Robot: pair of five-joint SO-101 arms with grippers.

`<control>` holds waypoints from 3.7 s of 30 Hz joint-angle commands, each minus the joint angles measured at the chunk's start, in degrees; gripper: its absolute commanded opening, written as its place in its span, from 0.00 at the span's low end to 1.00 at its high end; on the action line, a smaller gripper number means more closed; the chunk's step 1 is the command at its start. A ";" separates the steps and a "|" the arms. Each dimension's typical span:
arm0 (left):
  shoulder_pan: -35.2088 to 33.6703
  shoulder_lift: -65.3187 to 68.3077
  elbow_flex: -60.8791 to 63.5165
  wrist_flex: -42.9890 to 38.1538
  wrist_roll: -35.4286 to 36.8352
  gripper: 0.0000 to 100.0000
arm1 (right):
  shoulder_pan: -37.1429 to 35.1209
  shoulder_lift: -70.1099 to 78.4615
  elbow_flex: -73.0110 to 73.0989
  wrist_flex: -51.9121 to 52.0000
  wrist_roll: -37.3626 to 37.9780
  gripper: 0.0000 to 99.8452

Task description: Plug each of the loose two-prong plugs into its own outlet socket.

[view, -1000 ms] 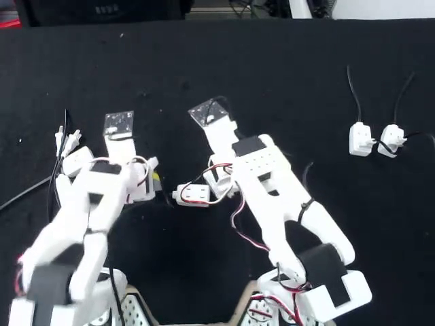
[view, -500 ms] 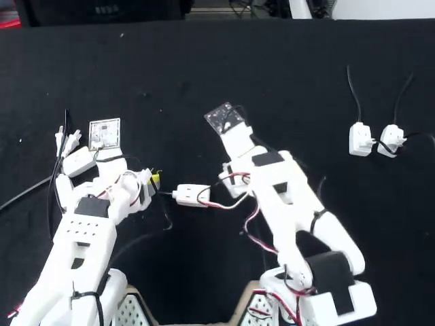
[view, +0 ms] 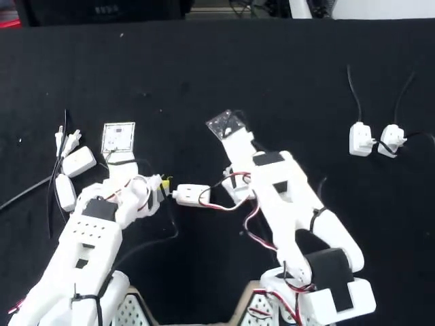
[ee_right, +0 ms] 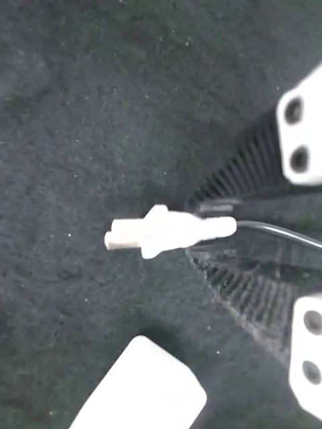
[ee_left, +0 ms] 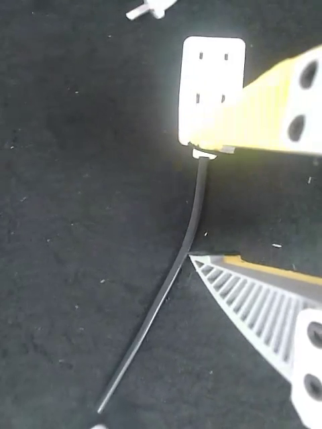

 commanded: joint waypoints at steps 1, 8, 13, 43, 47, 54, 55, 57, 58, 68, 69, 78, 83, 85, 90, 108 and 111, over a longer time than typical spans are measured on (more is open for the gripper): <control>0.48 -1.23 -0.92 -0.88 0.00 0.25 | -0.53 -0.48 0.84 -0.35 0.18 0.03; 0.40 -1.49 -1.01 -0.88 0.00 0.25 | -5.01 -0.04 1.45 -0.35 -1.76 0.11; 0.57 -1.23 -1.10 -0.97 0.00 0.25 | -8.18 2.59 0.48 -3.25 -2.73 0.13; 0.75 -1.41 -1.10 -1.05 0.00 0.25 | -2.73 2.95 -3.56 -0.09 0.00 0.01; 0.75 -1.58 -1.10 -1.05 0.00 0.25 | -2.20 1.45 -3.38 1.14 -1.32 0.01; 0.40 -1.67 -1.10 -4.84 0.18 0.25 | -6.15 -15.52 0.84 3.60 -1.58 0.01; 0.40 -1.67 -1.01 -5.71 0.44 0.25 | -7.38 -17.36 2.24 2.11 -1.58 0.01; 0.40 -1.67 -0.75 -7.47 0.53 0.25 | -10.02 -19.74 4.97 -0.70 -1.67 0.01; 0.40 -1.76 -0.75 -8.35 0.62 0.25 | -11.34 -20.53 6.37 -2.29 -1.67 0.01; 0.57 -1.85 -1.71 -11.08 5.63 0.25 | -21.10 -22.73 15.87 -17.49 -8.88 0.01; 0.84 -1.85 -1.63 -11.08 5.45 0.25 | -21.80 -22.73 15.96 -18.02 -9.41 0.01; 1.01 -1.23 -1.19 -11.08 3.60 0.25 | -22.86 -23.16 15.34 -20.84 -11.78 0.01; 0.66 -1.58 -0.04 -11.16 2.11 0.25 | -22.59 -25.19 15.08 -20.31 -11.78 0.01; 0.40 -1.49 0.13 -11.16 2.11 0.25 | -22.59 -27.21 14.73 -17.67 -11.43 0.01; 0.31 -1.23 0.13 -11.16 2.02 0.25 | -22.59 -34.95 14.81 -13.01 -11.34 0.01; -1.54 -1.76 0.75 -11.25 2.46 0.25 | -14.07 -25.10 11.74 -11.60 -11.16 0.01; -3.74 -1.76 -0.31 -11.16 2.55 0.25 | -10.64 -21.93 11.21 -10.29 -8.00 0.01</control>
